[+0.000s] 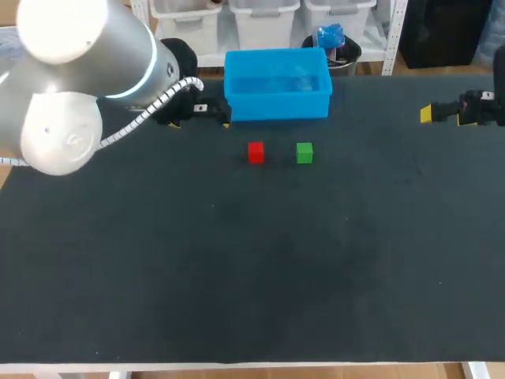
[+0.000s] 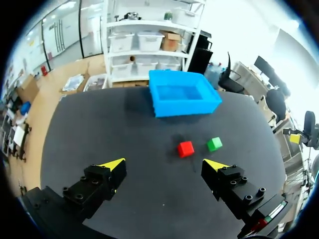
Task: Use the left arm to pick the red cube and place it into the blue plastic box first, then use the right arm to grasp the green cube and put it into the same blue plastic box after the first action is fully finished.
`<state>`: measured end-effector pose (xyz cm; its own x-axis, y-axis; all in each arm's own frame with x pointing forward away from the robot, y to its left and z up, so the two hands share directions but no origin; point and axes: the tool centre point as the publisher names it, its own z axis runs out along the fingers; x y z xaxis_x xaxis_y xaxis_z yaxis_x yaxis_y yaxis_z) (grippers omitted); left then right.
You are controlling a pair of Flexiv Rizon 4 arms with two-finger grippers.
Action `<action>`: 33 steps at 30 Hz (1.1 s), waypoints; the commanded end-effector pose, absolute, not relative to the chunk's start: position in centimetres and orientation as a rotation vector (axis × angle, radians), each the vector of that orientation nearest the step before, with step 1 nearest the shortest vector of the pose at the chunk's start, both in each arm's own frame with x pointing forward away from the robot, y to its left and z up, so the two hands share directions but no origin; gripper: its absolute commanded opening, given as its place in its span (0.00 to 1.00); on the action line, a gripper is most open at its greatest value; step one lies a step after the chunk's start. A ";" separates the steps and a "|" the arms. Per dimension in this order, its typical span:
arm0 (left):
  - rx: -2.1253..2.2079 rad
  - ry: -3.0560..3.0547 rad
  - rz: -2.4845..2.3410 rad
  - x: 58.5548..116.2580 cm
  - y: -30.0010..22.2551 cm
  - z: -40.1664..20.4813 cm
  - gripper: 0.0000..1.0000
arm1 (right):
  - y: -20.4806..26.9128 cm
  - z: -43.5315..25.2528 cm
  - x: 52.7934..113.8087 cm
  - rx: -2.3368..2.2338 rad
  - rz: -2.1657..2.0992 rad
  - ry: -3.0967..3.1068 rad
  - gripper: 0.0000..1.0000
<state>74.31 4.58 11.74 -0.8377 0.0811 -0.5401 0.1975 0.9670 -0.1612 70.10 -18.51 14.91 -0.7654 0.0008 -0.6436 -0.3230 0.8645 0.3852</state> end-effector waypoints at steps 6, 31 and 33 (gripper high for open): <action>0.046 2.829 -0.237 77.8 0.5 11.4 1.00 | -18.5 14.9 70.1 -0.233 0.640 2.372 1.00; 0.043 3.002 -0.115 79.6 -3.2 6.5 1.00 | -18.5 14.9 70.1 -0.233 0.640 2.372 1.00; 0.049 3.001 -0.100 79.5 -3.3 5.9 1.00 | -18.5 14.9 70.1 -0.233 0.640 2.372 1.00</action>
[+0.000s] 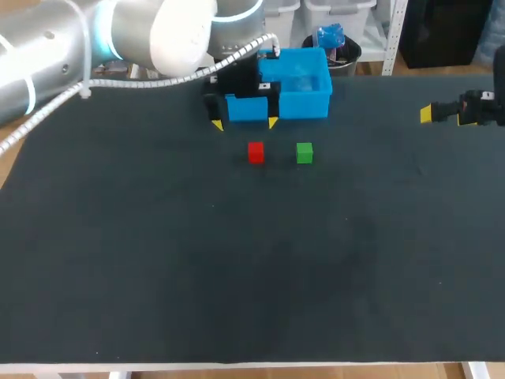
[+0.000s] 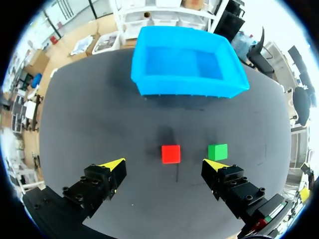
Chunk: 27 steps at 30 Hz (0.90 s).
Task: Use the left arm to pick the red cube and place it into the blue plastic box first, then use the right arm to grasp the green cube and put it into the same blue plastic box after the first action is fully finished.
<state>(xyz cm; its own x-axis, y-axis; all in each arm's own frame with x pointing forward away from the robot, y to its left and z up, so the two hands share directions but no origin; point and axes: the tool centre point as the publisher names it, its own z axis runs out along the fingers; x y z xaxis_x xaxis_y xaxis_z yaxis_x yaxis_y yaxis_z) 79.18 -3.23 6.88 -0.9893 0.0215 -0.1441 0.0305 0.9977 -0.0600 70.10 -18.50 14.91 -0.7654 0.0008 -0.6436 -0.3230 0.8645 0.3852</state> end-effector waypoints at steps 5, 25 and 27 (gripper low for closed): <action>0.086 2.970 -0.087 79.2 -3.6 4.7 1.00 | -18.5 14.9 70.1 -0.233 0.640 2.372 1.00; 0.059 2.942 -0.094 79.1 -3.8 0.5 1.00 | -18.5 14.9 70.1 -0.233 0.640 2.372 1.00; 0.061 2.939 -0.084 79.1 -3.9 0.4 1.00 | -18.5 14.9 70.1 -0.233 0.640 2.372 1.00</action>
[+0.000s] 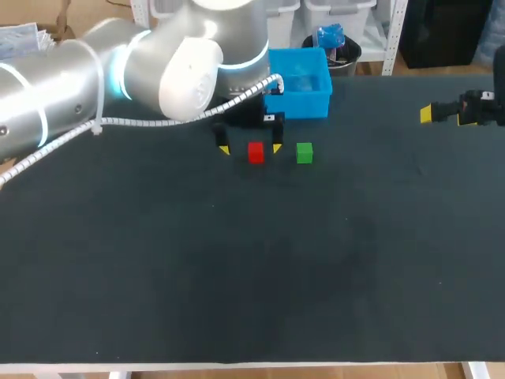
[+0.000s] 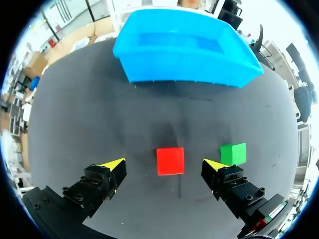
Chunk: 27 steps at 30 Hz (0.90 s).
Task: Use the left arm to pick the red cube and place it into the blue plastic box first, then use the right arm to grasp the green cube and put it into the same blue plastic box after the first action is fully finished.
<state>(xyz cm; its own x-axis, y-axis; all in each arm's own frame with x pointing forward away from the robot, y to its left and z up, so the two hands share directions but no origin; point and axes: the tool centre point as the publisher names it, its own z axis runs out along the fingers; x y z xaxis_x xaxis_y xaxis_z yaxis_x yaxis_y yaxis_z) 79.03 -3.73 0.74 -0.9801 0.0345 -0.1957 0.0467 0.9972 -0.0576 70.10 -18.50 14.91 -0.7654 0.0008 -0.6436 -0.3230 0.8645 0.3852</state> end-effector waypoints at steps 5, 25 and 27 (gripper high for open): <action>0.055 2.937 -0.080 79.1 -4.1 0.4 1.00 | -18.5 14.9 70.1 -0.233 0.640 2.372 1.00; 0.019 2.927 -0.046 79.0 -4.0 -0.7 0.00 | -18.5 14.9 70.1 -0.233 0.640 2.372 1.00; 0.018 2.926 -0.040 79.0 -4.0 -0.8 0.00 | -18.5 14.9 70.1 -0.233 0.640 2.372 1.00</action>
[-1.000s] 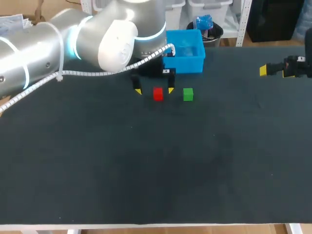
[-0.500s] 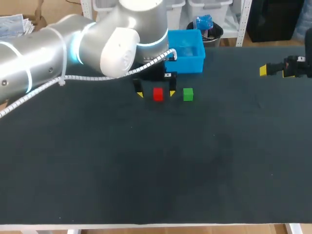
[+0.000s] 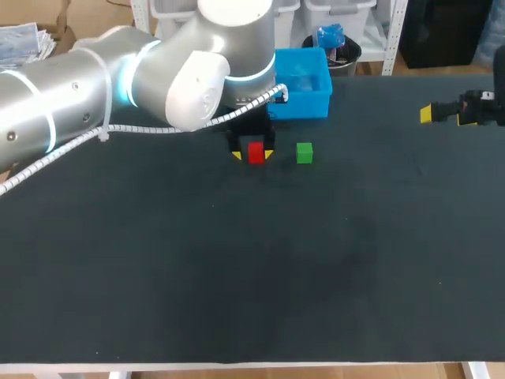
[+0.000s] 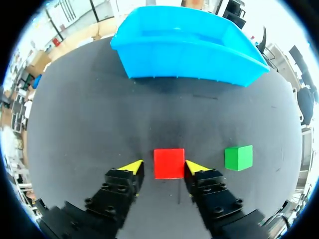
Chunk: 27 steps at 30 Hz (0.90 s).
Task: Use the left arm to pick the red cube and place it into the blue plastic box first, then use the right arm to grasp the green cube and put it into the same blue plastic box after the first action is fully finished.
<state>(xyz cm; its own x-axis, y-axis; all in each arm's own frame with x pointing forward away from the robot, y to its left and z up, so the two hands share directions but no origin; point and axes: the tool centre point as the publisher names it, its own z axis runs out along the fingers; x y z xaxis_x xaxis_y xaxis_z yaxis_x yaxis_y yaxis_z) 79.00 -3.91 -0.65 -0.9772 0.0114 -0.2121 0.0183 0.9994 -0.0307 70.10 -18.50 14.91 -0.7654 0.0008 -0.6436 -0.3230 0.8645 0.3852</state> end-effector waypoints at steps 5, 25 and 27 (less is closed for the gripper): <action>0.021 2.924 -0.030 79.0 -4.1 -0.8 0.00 | -18.5 14.9 70.1 -0.233 0.640 2.372 1.00; 0.044 2.803 0.007 78.5 -3.8 8.7 0.00 | -18.5 14.9 70.1 -0.233 0.640 2.372 1.00; 0.045 2.782 0.009 78.5 -3.8 9.7 0.00 | -18.5 14.9 70.1 -0.233 0.640 2.372 1.00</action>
<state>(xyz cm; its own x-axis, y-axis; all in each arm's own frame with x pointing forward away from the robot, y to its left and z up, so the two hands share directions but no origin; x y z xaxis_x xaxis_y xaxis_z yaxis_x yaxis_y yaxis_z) 79.92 -4.19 7.89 -0.9442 0.0334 -0.3276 0.0332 0.9994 0.0062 70.10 -18.50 14.91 -0.7654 0.0008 -0.6436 -0.3230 0.8645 0.3852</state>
